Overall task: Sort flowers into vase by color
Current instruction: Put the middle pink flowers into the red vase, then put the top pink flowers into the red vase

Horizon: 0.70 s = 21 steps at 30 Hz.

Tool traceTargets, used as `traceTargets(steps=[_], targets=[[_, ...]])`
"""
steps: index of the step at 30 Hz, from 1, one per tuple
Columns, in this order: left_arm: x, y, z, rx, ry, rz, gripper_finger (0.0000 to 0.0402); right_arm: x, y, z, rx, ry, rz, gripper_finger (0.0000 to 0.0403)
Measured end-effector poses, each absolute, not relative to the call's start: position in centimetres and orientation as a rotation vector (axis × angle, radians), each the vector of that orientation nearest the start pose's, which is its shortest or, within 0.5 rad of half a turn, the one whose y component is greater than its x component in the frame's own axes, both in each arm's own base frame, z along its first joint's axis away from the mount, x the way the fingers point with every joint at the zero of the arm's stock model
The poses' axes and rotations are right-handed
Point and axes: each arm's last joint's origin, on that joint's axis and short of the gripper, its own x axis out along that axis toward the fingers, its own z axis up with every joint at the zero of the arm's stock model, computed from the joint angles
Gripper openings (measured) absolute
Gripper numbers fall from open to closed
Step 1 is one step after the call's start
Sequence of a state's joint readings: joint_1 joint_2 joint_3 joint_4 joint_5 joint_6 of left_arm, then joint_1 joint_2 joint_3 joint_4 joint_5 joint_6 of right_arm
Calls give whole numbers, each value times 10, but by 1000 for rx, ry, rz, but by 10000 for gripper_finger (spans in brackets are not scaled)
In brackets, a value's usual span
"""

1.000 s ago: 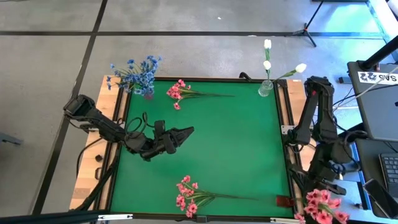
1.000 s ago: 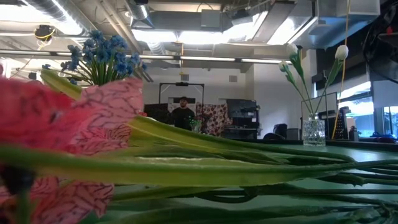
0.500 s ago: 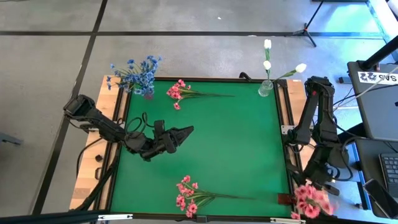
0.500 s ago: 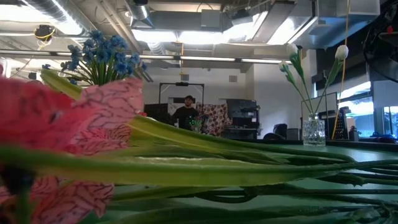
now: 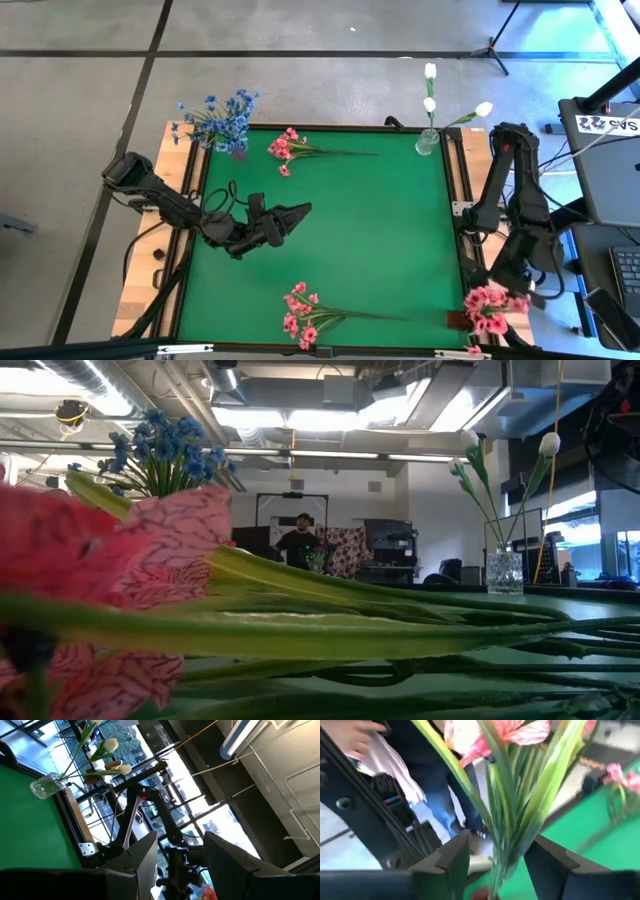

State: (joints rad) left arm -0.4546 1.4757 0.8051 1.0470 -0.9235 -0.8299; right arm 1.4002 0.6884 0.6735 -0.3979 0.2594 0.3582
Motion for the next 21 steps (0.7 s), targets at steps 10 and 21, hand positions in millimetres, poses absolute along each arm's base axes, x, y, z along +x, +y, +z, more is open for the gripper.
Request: traceTargets(steps=[10,21], targets=[[285,-113,286,-999,-419,353,155,25,114,309,-45,869,934,229],[302,-103,277,-909,-371,444,152,20,63,347,-68,968,622,214]])
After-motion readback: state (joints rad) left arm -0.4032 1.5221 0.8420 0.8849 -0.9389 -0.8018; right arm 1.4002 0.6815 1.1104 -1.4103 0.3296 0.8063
